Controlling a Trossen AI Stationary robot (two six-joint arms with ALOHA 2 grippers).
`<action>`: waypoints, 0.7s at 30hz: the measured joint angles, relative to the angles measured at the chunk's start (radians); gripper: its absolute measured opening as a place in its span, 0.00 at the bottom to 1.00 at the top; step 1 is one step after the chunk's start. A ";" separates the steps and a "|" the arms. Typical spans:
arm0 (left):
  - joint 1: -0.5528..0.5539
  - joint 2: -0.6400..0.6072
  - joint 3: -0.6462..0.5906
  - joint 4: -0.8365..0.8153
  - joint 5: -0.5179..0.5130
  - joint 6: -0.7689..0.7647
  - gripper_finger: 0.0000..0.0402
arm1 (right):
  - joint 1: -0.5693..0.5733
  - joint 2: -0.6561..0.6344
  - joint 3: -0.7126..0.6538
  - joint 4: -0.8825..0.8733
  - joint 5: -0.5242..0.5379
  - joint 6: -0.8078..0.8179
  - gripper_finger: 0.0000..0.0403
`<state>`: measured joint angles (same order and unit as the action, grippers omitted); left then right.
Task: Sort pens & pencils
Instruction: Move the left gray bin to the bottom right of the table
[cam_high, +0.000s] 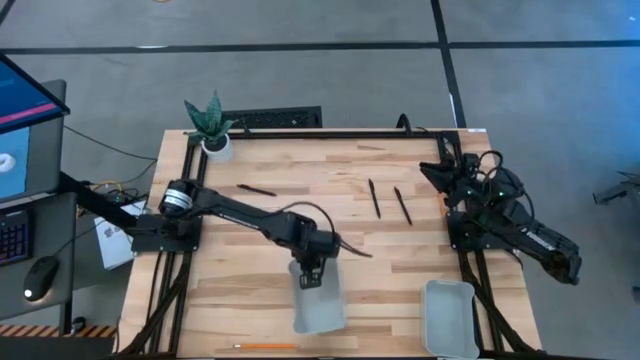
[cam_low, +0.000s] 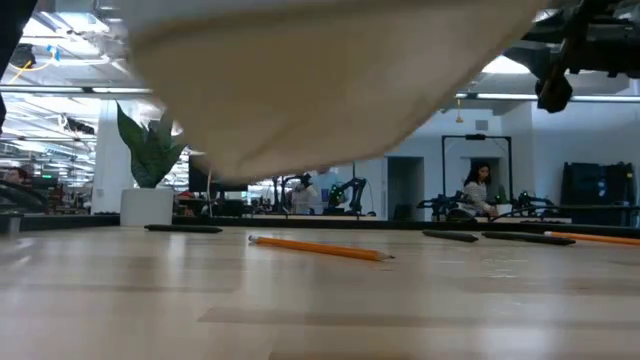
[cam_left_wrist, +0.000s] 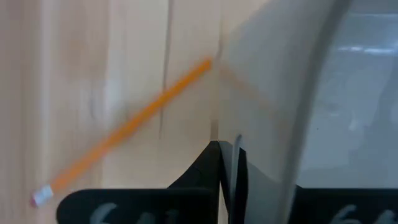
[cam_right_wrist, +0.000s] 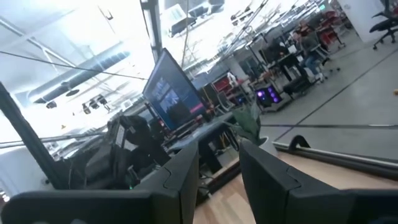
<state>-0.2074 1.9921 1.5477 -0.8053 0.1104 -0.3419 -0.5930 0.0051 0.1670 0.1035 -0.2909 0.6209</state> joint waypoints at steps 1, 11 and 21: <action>-0.006 0.012 -0.001 0.003 -0.002 -0.003 0.00 | 0.004 0.000 0.000 -0.004 0.000 0.000 0.34; -0.017 0.122 -0.001 0.019 0.035 -0.027 0.00 | 0.011 0.000 0.000 -0.014 0.000 0.000 0.34; -0.015 0.134 0.000 0.037 0.056 0.041 0.00 | 0.010 0.000 0.001 -0.016 0.003 0.000 0.34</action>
<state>-0.2226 2.1262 1.5475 -0.7681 0.1669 -0.3005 -0.5827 0.0051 0.1677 0.0876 -0.2882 0.6205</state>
